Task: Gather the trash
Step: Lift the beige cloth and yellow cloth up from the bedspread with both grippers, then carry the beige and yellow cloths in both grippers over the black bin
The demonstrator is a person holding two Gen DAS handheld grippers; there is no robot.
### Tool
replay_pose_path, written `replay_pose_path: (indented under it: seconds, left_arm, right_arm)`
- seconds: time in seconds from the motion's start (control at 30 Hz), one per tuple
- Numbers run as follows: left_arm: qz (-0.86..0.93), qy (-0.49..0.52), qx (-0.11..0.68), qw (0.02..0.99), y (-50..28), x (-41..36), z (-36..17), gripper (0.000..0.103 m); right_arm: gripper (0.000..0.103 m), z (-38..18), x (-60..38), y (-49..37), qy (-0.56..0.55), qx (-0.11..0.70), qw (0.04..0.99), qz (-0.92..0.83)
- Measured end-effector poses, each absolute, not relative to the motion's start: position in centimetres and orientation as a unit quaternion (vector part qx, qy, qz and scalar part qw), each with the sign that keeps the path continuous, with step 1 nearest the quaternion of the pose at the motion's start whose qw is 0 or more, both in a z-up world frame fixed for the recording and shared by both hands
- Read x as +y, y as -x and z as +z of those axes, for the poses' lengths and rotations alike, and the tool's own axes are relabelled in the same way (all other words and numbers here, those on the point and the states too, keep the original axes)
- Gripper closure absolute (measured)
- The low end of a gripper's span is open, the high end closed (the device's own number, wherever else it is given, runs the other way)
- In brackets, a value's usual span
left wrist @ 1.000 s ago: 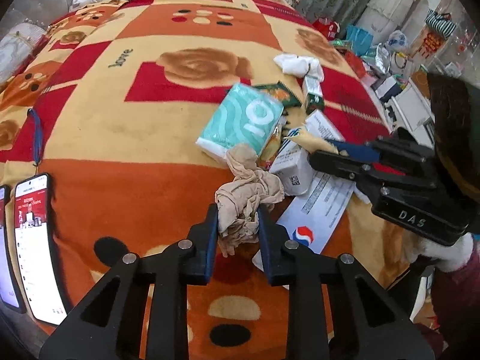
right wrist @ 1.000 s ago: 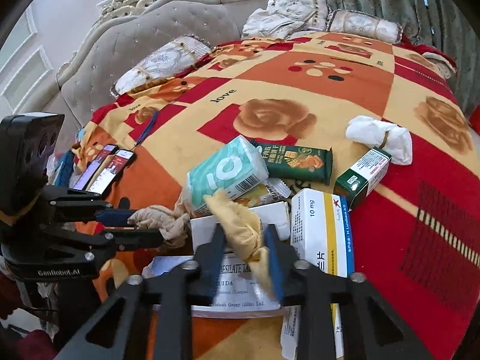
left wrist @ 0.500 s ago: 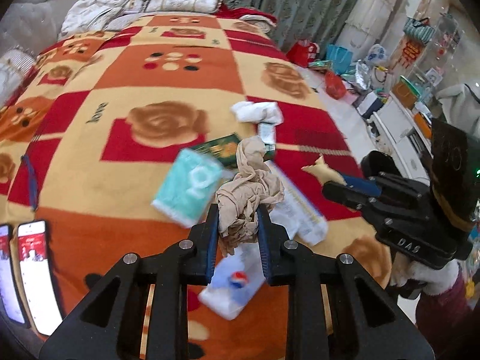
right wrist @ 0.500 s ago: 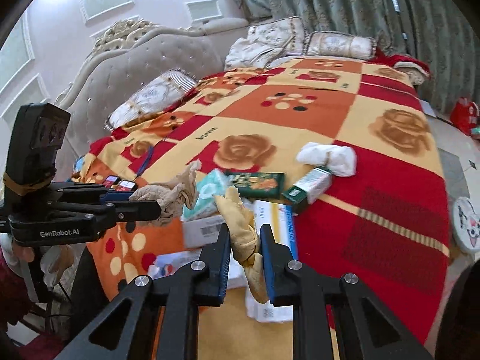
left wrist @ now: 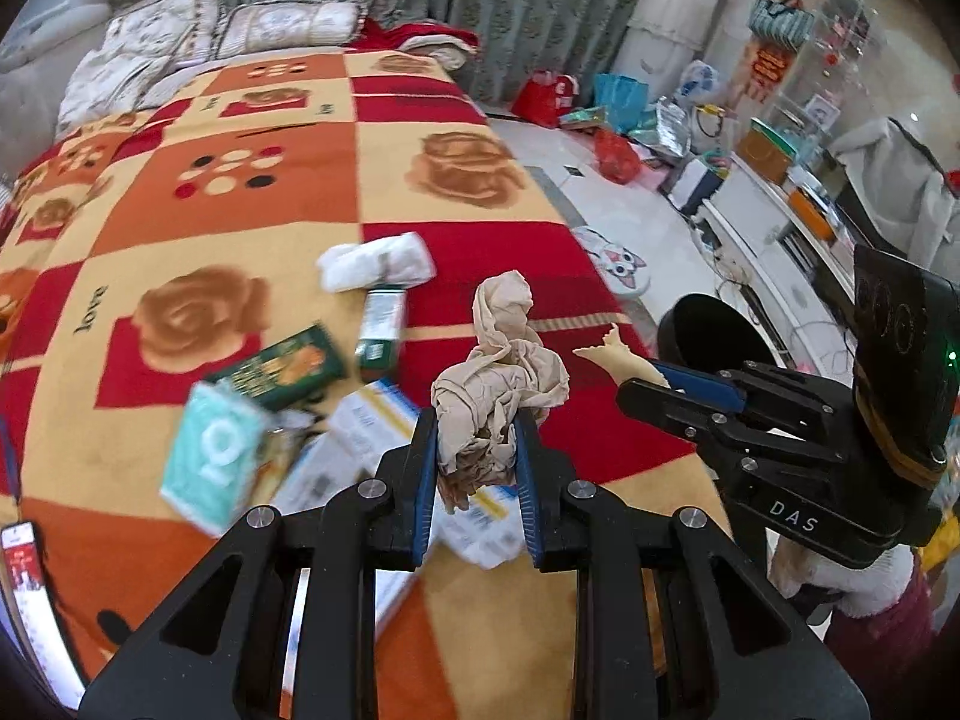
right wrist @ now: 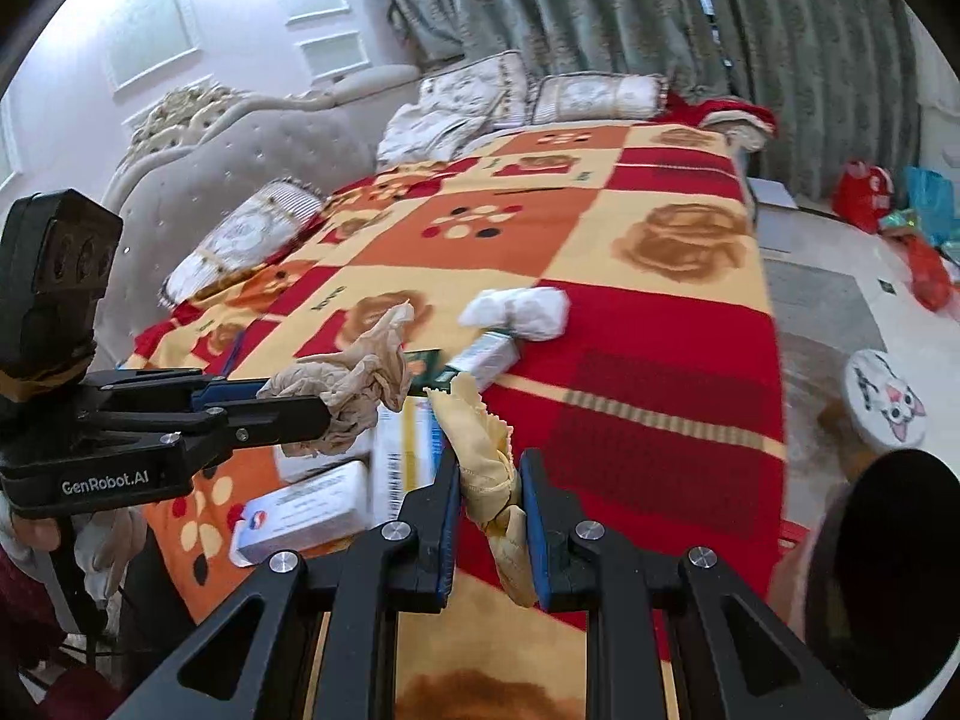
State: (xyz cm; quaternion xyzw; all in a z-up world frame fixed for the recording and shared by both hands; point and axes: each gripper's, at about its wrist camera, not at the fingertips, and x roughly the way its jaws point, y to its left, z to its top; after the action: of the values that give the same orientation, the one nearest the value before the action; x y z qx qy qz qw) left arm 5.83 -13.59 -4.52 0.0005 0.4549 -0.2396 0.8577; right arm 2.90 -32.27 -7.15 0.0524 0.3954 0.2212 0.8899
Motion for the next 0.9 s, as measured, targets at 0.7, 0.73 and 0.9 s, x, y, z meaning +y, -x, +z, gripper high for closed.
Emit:
replay_pose_path:
  seconds: [0.7,0.73,0.9]
  left_arm:
    - [-0.227,0.017,0.475,0.85,-8.3,-17.5,-5.3,0.081]
    - [-0.223,0.021,0.478,0.85,-8.4,-17.5,-5.4,0.081]
    - [-0.224,0.02,0.479,0.849,-9.2,-19.3,-4.8,0.081]
  right_arm:
    - [0.085,-9.1,-38.4,-3.9,-0.109,0.385,0.9,0.173]
    - [0.085,-9.3,-38.6,-4.0,-0.113,0.381,0.901,0.175]
    - [0.085,-9.6,-41.5,-4.2,-0.128,0.371,0.902,0.179]
